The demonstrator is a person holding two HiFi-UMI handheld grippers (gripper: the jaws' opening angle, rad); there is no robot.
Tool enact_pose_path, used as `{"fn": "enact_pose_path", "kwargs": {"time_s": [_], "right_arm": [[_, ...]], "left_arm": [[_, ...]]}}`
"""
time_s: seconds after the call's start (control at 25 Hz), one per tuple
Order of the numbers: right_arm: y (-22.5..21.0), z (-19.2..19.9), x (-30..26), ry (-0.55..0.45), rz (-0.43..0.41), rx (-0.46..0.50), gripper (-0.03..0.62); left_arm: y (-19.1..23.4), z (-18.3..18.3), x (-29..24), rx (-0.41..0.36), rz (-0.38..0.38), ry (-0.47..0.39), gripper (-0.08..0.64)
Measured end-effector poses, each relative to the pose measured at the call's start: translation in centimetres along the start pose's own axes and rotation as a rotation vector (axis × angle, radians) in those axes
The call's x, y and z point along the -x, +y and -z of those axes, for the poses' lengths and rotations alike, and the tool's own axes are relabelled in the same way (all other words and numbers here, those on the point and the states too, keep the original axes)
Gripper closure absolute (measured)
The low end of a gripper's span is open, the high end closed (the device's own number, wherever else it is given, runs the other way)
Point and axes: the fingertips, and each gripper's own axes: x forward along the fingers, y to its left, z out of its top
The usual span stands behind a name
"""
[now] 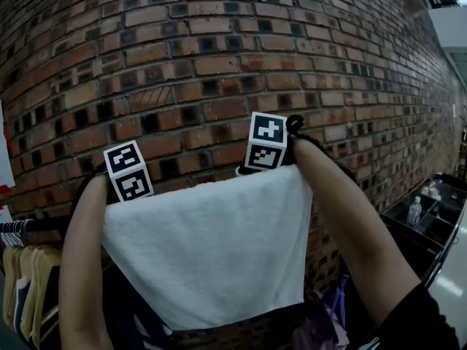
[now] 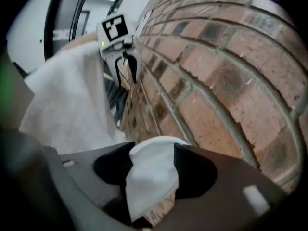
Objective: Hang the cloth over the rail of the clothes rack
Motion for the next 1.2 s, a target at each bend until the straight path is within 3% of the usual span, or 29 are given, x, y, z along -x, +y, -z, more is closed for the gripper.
{"fn": "enact_pose_path", "kwargs": {"time_s": [0.16, 0.28, 0.36, 0.44, 0.6, 0.64, 0.72, 0.8, 0.92, 1.0, 1.08, 1.2], "right_arm": [[0.3, -3.7, 2.1, -0.274, -0.065, -0.107, 0.337], [-0.8, -7.9, 6.0, -0.559, 0.000, -0.093, 0.337], [-2.1, -10.1, 9.0, -0.730, 0.138, -0.052, 0.337], [-3.4, -11.4, 12.3, -0.859, 0.313, -0.004, 0.337], [-4.9, -11.5, 18.2, -0.925, 0.668, 0.083, 0.341], [-5.1, -11.4, 19.4, -0.935, 0.735, 0.079, 0.372], [-5.2, -11.3, 21.7, -0.969, 0.834, 0.053, 0.516], [-4.8, -11.4, 24.1, -1.024, 0.915, 0.032, 0.588], [-2.0, -12.4, 28.1, -1.172, 0.997, 0.052, 0.589], [0.7, -13.7, 30.3, -1.267, 1.015, 0.101, 0.588], [2.2, -14.6, 30.9, -1.268, 1.027, 0.156, 0.589], [3.2, -15.3, 28.9, -1.221, 1.019, 0.195, 0.588]], "left_arm": [[0.6, -1.1, 0.7, -0.035, -0.049, -0.095, 0.339], [1.8, -3.7, 3.3, -0.112, -0.158, -0.276, 0.339], [3.1, -5.7, 6.6, -0.167, -0.307, -0.446, 0.341], [4.5, -7.4, 11.2, -0.211, -0.525, -0.622, 0.345], [4.1, -10.1, 21.1, -0.287, -0.916, -0.927, 0.393], [3.4, -10.6, 23.2, -0.304, -0.990, -0.989, 0.407], [1.5, -11.3, 26.8, -0.350, -1.122, -1.089, 0.446], [-1.0, -11.9, 29.8, -0.394, -1.230, -1.189, 0.537], [-6.0, -12.9, 33.4, -0.436, -1.283, -1.371, 0.552], [-9.4, -13.6, 34.7, -0.499, -1.316, -1.431, 0.552], [-11.4, -14.8, 34.7, -0.568, -1.364, -1.438, 0.552], [-12.3, -16.4, 31.8, -0.649, -1.362, -1.351, 0.552]]}}
